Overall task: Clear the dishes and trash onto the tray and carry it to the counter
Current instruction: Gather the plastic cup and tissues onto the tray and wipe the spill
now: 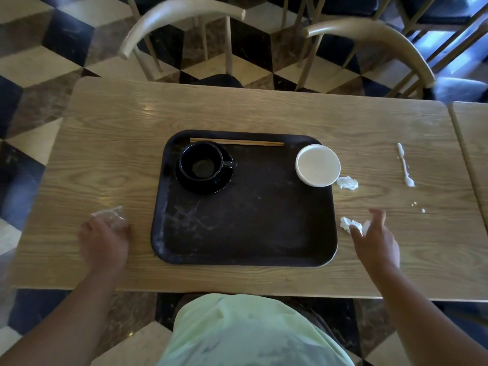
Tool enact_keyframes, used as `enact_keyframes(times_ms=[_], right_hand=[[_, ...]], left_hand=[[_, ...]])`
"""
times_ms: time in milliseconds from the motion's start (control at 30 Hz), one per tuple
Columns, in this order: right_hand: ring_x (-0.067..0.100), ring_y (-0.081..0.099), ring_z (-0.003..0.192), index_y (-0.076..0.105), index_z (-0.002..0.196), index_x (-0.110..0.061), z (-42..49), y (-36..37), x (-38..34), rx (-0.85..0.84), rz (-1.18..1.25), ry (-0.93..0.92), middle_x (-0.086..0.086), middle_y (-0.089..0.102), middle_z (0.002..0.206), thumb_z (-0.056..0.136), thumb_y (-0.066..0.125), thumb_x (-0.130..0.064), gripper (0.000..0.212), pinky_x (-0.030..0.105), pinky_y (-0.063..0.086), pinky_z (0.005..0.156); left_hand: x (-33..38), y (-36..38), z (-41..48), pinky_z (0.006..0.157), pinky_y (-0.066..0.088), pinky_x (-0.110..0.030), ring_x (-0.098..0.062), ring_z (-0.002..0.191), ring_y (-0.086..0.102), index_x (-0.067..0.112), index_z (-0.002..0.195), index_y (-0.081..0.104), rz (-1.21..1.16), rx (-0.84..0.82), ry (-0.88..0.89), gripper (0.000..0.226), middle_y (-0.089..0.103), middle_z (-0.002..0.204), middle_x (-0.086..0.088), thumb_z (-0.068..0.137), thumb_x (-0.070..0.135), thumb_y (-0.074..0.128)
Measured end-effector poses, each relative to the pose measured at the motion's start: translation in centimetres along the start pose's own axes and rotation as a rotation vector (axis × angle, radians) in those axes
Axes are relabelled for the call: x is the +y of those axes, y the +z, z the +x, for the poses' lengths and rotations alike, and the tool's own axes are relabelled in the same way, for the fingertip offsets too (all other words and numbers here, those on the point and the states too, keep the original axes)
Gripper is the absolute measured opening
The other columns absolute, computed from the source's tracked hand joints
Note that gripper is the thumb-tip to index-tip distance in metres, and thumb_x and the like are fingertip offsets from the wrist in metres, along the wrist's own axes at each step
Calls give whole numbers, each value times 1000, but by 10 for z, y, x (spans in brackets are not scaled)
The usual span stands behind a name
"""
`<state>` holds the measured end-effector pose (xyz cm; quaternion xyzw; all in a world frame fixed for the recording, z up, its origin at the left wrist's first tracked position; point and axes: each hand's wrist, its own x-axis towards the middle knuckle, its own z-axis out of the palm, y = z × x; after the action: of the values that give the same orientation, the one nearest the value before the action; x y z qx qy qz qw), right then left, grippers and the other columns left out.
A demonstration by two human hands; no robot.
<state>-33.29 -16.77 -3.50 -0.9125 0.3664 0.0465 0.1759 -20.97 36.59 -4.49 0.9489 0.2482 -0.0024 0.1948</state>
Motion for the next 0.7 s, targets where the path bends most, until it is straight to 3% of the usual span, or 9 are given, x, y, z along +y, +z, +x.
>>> enact_keyframes(times_ms=[100,133,200,267,433,567,700], right_hand=[[37,65,87,36,132,-33,7,3,-4,-97,-104,-11,13,64,103,87,67,-38,55,38,44,66],[37,64,85,39,130,-34,8,5,-5,-117,-117,1,14,62,103,87,67,-38,51,39,45,66],[34,59,76,48,120,-32,9,10,-7,-127,-117,6,12,56,99,88,66,-40,38,39,47,65],[31,53,70,52,108,-27,9,15,-7,-120,-97,0,11,51,100,89,66,-40,27,39,48,64],[31,53,69,53,103,-21,8,20,-2,-127,-9,2,14,46,113,94,60,-37,20,38,46,66],[29,51,71,54,100,-16,24,15,-5,-57,14,-22,13,58,98,96,54,-37,22,36,40,64],[28,50,67,46,103,-20,50,9,-17,-26,27,-11,8,60,79,93,55,-37,22,37,38,63]], left_hand=[[4,-9,0,69,53,-45,-12,90,64,33,98,59,-139,27,70,15,69,99,6,86,27,65],[4,-11,2,69,54,-45,-15,89,65,29,101,60,-149,-2,33,17,69,101,3,85,31,65],[4,-13,5,77,54,-49,-35,96,65,7,117,51,-160,-34,-78,44,65,110,-16,84,31,69],[6,-15,4,80,53,-51,-42,98,63,5,122,39,-172,-12,-114,55,61,115,-22,83,29,71],[19,-17,-2,62,53,-37,-35,88,66,13,124,34,-204,-3,27,62,61,115,-20,81,26,77],[37,-9,-6,53,42,-20,-27,88,63,14,129,32,-233,-56,107,66,59,118,-16,82,23,77],[64,1,-19,71,52,-37,-30,100,64,16,147,19,-269,-126,128,86,58,130,-17,83,28,76]])
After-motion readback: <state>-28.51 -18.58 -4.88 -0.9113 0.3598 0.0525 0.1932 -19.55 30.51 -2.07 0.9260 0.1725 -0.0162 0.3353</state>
